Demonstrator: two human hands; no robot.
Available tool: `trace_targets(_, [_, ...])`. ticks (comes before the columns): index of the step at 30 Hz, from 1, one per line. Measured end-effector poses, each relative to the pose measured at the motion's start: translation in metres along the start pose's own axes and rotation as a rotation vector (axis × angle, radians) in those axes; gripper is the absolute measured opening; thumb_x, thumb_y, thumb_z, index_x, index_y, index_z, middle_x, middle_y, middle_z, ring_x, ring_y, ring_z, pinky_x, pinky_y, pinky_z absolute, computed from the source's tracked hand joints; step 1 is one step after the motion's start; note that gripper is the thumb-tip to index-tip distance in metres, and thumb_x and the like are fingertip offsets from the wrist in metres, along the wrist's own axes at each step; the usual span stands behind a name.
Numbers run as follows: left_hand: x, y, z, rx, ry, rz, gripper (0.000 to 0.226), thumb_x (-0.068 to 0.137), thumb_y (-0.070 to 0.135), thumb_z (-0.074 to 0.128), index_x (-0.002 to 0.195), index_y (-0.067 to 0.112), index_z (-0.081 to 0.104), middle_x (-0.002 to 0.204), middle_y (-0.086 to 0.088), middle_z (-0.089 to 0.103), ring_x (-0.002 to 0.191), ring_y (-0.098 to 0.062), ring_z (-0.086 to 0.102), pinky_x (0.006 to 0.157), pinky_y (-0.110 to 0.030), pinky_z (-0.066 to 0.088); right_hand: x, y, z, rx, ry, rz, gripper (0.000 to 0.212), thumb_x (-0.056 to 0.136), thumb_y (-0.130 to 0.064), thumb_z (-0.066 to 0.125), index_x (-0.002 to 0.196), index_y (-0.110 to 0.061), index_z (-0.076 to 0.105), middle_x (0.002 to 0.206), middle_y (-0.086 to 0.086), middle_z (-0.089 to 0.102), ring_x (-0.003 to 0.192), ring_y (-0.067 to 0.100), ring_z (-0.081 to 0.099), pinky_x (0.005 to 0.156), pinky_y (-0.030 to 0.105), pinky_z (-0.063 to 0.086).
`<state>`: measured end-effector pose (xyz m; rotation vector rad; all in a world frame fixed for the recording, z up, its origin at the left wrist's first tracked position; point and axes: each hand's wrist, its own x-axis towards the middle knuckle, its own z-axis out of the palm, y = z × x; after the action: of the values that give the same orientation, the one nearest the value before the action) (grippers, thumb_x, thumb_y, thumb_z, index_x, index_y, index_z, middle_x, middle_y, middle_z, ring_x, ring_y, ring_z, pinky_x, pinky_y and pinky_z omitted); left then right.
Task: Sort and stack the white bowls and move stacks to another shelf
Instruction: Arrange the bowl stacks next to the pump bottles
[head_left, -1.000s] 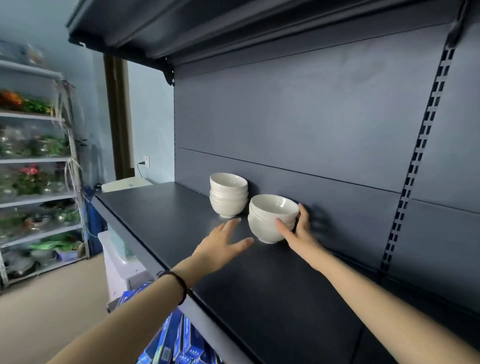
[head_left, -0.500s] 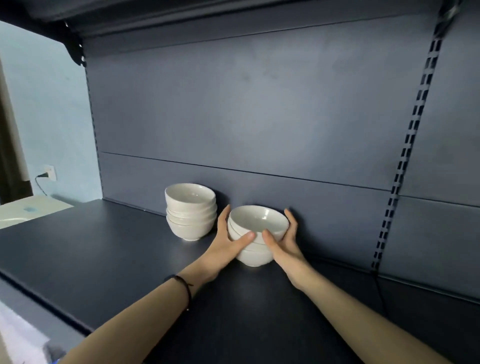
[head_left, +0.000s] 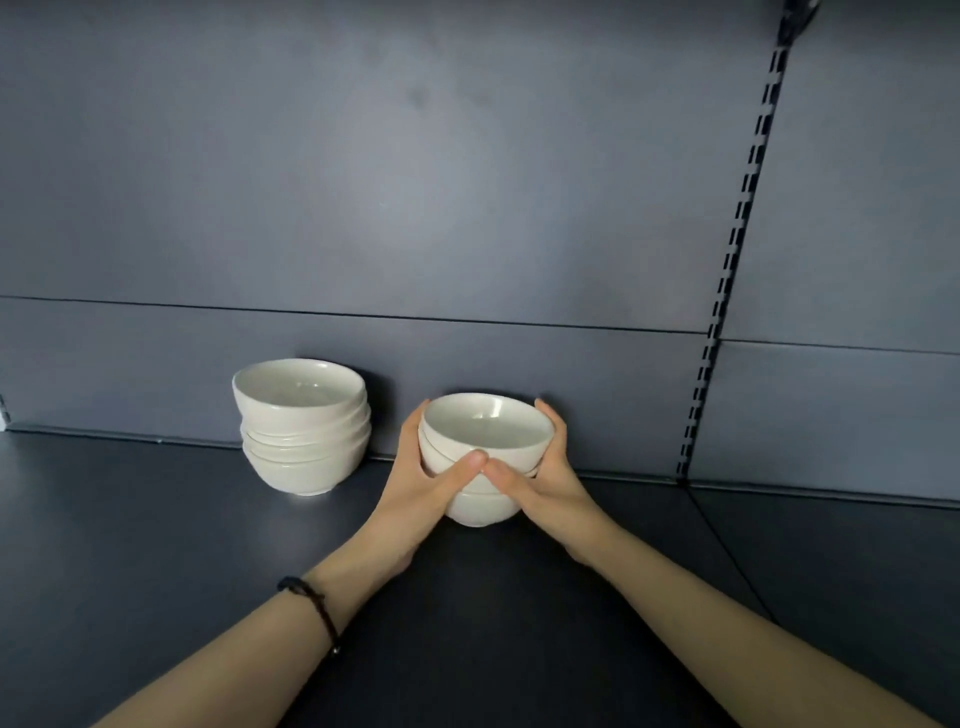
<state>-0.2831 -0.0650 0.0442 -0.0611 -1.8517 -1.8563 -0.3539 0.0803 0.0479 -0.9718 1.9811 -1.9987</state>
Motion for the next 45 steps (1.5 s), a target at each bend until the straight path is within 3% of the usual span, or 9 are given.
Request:
trace_targets(8, [-0.012,0.035,0.042,-0.094,-0.082,0.049,0.094,0.068,0.038,0.082,0.145,0.028,0.029,0.133,0.01,0.055,0.112,0.003,0.059,0.082,-0.011,0.05,-0.033,-0.039,-0.027,-0.008,0.135,-0.084,0.108,0.06,-0.046,0.084,0.14,-0.039,0.012,0.132,-0.013,0.052,0.118,-0.003,0.055,0.088,0.015,0.05])
trace_targets(12, [-0.024,0.052,0.096,-0.132,-0.141,0.042,0.095,0.069,0.035,0.07,0.148,0.039,0.017,0.129,0.02,0.051,0.107,0.01,0.057,0.079,-0.008,0.05,-0.066,-0.062,-0.073,-0.053,0.198,-0.096,0.109,0.068,-0.04,0.085,0.148,-0.032,0.011,0.129,-0.016,0.05,0.116,-0.002,0.054,0.09,0.016,0.051])
trace_targets(21, [-0.097,0.069,0.286,-0.231,-0.311,-0.003,0.101,0.06,0.041,0.072,0.147,0.042,0.021,0.131,0.014,0.052,0.116,-0.002,0.054,0.091,-0.022,0.048,-0.207,-0.097,-0.231,-0.188,0.379,-0.075,0.098,0.066,-0.04,0.082,0.141,-0.033,0.02,0.125,-0.013,0.054,0.115,0.003,0.059,0.09,0.022,0.055])
trace_targets(27, [-0.157,0.077,0.432,-0.278,-0.409,-0.024,0.085,0.077,0.026,0.072,0.145,0.038,0.022,0.124,0.017,0.052,0.109,0.001,0.055,0.081,-0.017,0.051,-0.316,-0.118,-0.344,-0.273,0.538,-0.079,0.103,0.051,-0.055,0.079,0.135,-0.036,0.022,0.121,-0.015,0.055,0.106,-0.004,0.061,0.078,0.016,0.053])
trace_targets(32, [-0.191,0.085,0.529,-0.28,-0.497,-0.034,0.074,0.083,0.023,0.069,0.143,0.035,0.028,0.123,0.016,0.053,0.108,0.004,0.055,0.083,-0.016,0.051,-0.384,-0.131,-0.424,-0.369,0.68,-0.061,0.121,0.048,-0.064,0.078,0.148,-0.026,0.02,0.128,-0.011,0.054,0.118,0.007,0.058,0.093,0.027,0.052])
trace_targets(36, [-0.206,0.089,0.597,-0.276,-0.575,-0.042,0.071,0.084,0.024,0.069,0.14,0.037,0.029,0.125,0.013,0.053,0.11,-0.001,0.055,0.08,-0.017,0.051,-0.423,-0.135,-0.482,-0.398,0.749,-0.063,0.11,0.048,-0.064,0.078,0.139,-0.033,0.024,0.127,-0.012,0.054,0.117,0.006,0.057,0.092,0.027,0.052])
trace_targets(39, [-0.213,0.083,0.64,-0.277,-0.629,-0.058,0.084,0.069,0.04,0.072,0.14,0.039,0.028,0.127,0.012,0.053,0.113,-0.004,0.054,0.081,-0.019,0.049,-0.444,-0.13,-0.522,-0.411,0.794,-0.054,0.123,0.046,-0.068,0.081,0.146,-0.024,0.025,0.132,-0.006,0.055,0.12,0.01,0.057,0.098,0.033,0.052])
trace_targets(41, [-0.212,0.075,0.668,-0.274,-0.658,-0.077,0.091,0.059,0.048,0.072,0.138,0.04,0.028,0.128,0.011,0.053,0.114,-0.004,0.054,0.082,-0.019,0.048,-0.453,-0.125,-0.548,-0.425,0.816,-0.051,0.123,0.045,-0.069,0.082,0.145,-0.022,0.027,0.13,-0.006,0.056,0.118,0.007,0.058,0.095,0.03,0.053])
trace_targets(45, [-0.198,0.053,0.732,-0.283,-0.709,-0.079,0.081,0.071,0.045,0.075,0.137,0.039,0.029,0.13,0.01,0.054,0.112,-0.002,0.056,0.081,-0.016,0.049,-0.46,-0.112,-0.606,-0.421,0.869,-0.027,0.12,0.045,-0.065,0.079,0.144,-0.022,0.027,0.124,-0.013,0.057,0.108,-0.004,0.059,0.084,0.019,0.053])
